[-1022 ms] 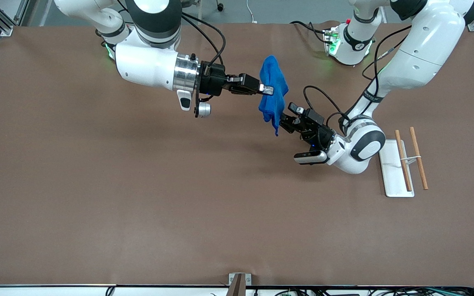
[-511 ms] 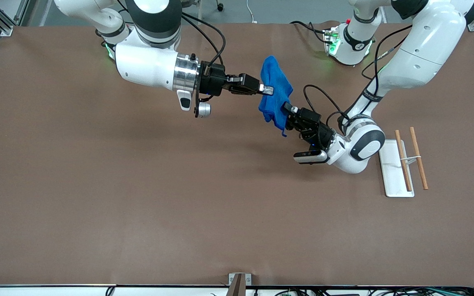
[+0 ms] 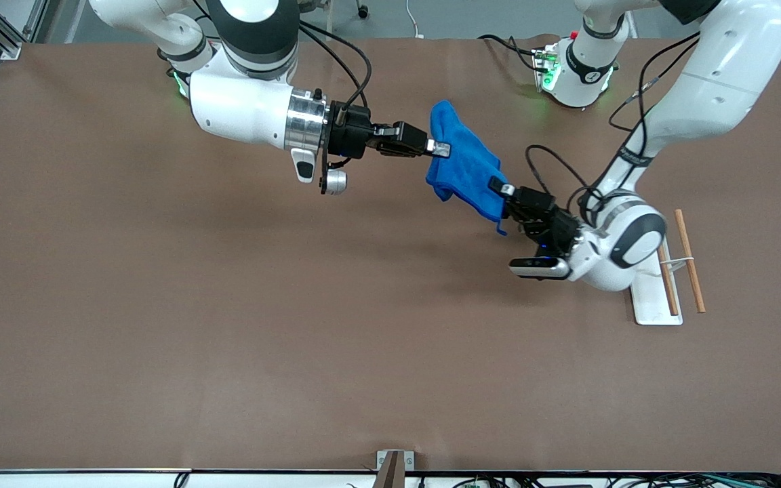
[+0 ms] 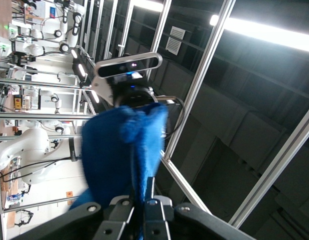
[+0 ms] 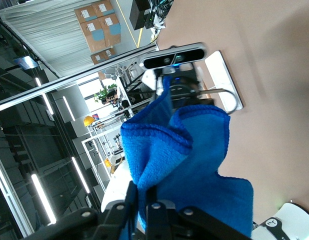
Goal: Right arm passes towel to left arm to hang
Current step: 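Carry the towel with the left gripper while the right gripper withdraws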
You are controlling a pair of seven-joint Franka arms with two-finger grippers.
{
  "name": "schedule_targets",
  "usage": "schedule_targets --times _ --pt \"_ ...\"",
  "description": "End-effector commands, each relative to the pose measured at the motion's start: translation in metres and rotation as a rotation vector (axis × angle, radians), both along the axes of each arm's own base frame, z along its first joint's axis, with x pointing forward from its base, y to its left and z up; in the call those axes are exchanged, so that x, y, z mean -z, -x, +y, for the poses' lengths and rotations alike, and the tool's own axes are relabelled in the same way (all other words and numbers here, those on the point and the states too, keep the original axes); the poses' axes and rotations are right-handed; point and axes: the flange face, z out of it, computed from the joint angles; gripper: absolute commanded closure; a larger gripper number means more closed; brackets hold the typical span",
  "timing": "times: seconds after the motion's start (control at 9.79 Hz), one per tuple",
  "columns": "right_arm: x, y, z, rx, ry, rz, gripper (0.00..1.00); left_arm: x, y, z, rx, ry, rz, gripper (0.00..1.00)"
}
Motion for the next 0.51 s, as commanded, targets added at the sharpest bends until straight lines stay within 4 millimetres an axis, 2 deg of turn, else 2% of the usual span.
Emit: schedule_targets --times 0.0,0.2,0.41 --pt "0.013 -0.009 -0.02 0.024 0.021 0.012 0.0 -0.03 -0.009 0.036 0.009 -0.092 0.042 1.0" --pt "0.023 -0.028 -0.054 0.022 0.139 -0.055 0.0 -0.057 -0.026 0.079 0.058 -0.239 0.026 1.0" --pt "0.048 -0.048 -0.103 0.006 0.304 -0.111 0.0 -0.073 -0.037 0.116 0.092 -0.386 0.03 1.0"
